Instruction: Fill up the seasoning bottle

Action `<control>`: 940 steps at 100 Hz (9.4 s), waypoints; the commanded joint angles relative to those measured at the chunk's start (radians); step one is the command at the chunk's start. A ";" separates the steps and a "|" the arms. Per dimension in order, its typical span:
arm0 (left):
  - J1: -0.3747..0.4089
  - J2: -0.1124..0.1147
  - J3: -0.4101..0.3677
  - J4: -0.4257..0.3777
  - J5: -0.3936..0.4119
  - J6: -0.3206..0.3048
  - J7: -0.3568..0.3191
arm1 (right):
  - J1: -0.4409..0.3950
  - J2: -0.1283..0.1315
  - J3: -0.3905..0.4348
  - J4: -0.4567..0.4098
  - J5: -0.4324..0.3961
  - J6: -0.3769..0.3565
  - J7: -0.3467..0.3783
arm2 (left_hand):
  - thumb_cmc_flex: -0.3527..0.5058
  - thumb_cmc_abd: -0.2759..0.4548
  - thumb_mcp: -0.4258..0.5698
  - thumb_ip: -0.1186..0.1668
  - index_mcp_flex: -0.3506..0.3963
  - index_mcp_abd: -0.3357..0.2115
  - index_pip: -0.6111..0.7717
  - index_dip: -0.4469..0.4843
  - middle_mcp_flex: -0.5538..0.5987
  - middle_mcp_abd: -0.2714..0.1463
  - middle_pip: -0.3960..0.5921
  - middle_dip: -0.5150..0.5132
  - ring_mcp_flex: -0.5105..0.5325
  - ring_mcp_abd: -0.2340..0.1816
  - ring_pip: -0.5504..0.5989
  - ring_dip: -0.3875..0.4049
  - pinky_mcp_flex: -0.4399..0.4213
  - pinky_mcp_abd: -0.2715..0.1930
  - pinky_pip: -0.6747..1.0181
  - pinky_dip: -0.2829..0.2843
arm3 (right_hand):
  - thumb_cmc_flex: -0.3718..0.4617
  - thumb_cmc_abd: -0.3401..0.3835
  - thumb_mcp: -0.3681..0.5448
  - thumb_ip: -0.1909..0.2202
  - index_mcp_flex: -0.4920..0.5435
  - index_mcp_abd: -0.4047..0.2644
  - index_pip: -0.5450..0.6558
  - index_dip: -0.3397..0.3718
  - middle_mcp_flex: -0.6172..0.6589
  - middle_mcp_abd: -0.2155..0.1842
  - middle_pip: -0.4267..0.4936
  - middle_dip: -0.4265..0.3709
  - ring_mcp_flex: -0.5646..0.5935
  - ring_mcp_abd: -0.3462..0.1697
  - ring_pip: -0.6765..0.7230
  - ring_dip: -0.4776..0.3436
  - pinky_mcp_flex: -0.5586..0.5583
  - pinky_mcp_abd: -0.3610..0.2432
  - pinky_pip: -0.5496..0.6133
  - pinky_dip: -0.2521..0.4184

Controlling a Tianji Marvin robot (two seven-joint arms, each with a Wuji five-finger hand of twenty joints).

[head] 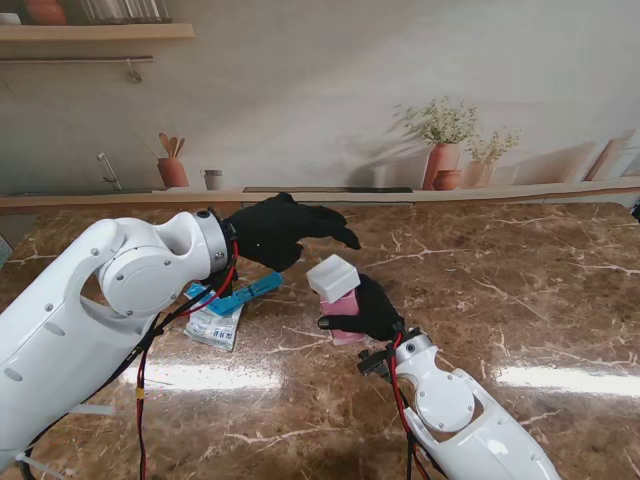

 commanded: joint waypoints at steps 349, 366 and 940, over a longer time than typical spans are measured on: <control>0.209 -0.041 -0.082 -0.059 0.262 0.363 0.143 | 0.103 -0.073 -0.041 0.199 0.007 -0.039 -0.136 | -0.388 0.080 -0.548 -0.075 0.723 0.245 0.623 0.053 0.997 0.064 0.350 0.315 0.725 0.012 0.519 0.248 0.390 0.036 0.564 0.130 | 0.219 0.132 0.351 -0.004 0.119 -0.324 0.146 0.029 0.079 -0.190 -0.025 -0.181 -0.080 -0.120 -0.162 0.000 -0.087 -0.019 -0.149 0.003; 0.256 -0.039 -0.126 -0.088 0.286 0.364 0.133 | 0.151 -0.084 -0.086 0.276 0.044 -0.044 -0.099 | -0.386 0.080 -0.553 -0.074 0.721 0.241 0.621 0.051 0.995 0.063 0.348 0.314 0.723 0.011 0.516 0.246 0.389 0.033 0.563 0.129 | 0.245 0.097 0.387 -0.005 0.083 -0.289 0.027 0.081 0.007 -0.197 -0.076 -0.195 -0.161 -0.133 -0.230 -0.043 -0.166 -0.035 -0.268 0.030; 1.018 -0.075 -0.427 -0.117 0.628 0.498 0.524 | 0.149 -0.070 0.006 0.323 0.088 -0.005 -0.042 | -0.451 0.123 -1.128 0.062 0.250 0.351 -0.001 -0.138 0.237 0.046 0.040 0.111 -0.011 -0.032 0.019 0.113 -0.060 -0.058 -0.050 0.097 | -0.062 0.168 0.166 0.130 -0.484 0.082 -0.660 -0.217 -0.708 -0.057 -0.374 -0.779 -0.667 -0.131 -0.638 -0.359 -0.446 -0.182 -0.618 -0.007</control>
